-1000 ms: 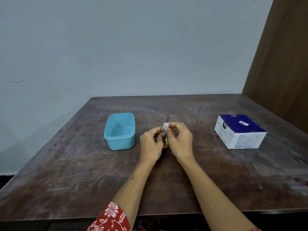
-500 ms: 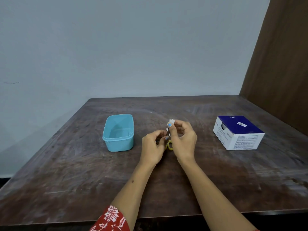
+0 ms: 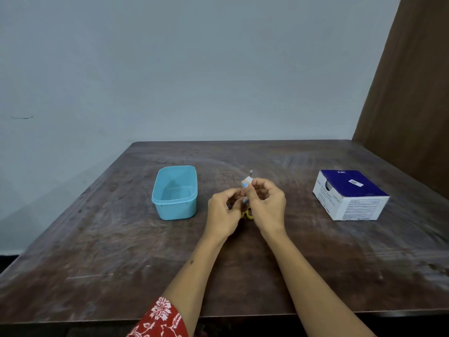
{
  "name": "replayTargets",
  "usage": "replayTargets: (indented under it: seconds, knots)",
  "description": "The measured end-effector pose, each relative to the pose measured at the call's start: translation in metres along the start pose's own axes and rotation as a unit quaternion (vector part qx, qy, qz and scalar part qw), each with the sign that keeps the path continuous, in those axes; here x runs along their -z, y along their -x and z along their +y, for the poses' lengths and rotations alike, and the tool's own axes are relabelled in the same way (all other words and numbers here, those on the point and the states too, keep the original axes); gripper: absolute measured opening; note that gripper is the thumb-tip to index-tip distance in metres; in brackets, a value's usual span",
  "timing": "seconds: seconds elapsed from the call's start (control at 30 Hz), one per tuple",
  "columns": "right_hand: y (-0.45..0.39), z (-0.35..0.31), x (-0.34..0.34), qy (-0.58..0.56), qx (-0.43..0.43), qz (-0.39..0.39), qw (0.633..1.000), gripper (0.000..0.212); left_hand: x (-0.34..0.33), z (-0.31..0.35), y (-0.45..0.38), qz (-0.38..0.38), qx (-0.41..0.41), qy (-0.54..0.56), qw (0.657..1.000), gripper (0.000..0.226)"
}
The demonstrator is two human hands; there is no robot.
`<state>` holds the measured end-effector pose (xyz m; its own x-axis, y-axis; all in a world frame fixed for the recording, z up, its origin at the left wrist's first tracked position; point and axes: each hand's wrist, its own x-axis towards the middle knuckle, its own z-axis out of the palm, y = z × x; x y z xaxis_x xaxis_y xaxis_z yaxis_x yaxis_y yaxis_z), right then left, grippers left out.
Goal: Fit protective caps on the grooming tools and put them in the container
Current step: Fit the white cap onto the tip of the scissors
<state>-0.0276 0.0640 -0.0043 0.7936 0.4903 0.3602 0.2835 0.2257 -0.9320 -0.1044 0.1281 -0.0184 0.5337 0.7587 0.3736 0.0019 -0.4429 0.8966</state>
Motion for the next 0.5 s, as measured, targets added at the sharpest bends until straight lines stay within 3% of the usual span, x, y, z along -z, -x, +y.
replayTargets:
  seconds: [0.07,0.27,0.4,0.5]
  knots:
    - [0.0012,-0.0004,-0.0010,0.016,0.002,-0.015,1.000,0.007,0.0016,-0.0001,-0.0011,0.005,-0.005,0.005,1.000,0.023]
    - [0.0013,-0.0030,0.0005,0.015,0.051,0.066,0.996,0.006,-0.0044,0.0001,-0.0004,-0.006,0.011,0.044,0.999,0.017]
    - [0.0013,0.0004,-0.0014,0.030,0.018,-0.003,0.999,0.007,-0.0019,-0.0046,-0.0025,0.003,0.015,0.041,0.999,0.020]
    - [0.0024,0.0004,-0.0019,0.042,0.032,0.006,0.999,0.008,-0.0021,-0.0050,-0.0034,0.008,0.008,0.045,0.999,0.022]
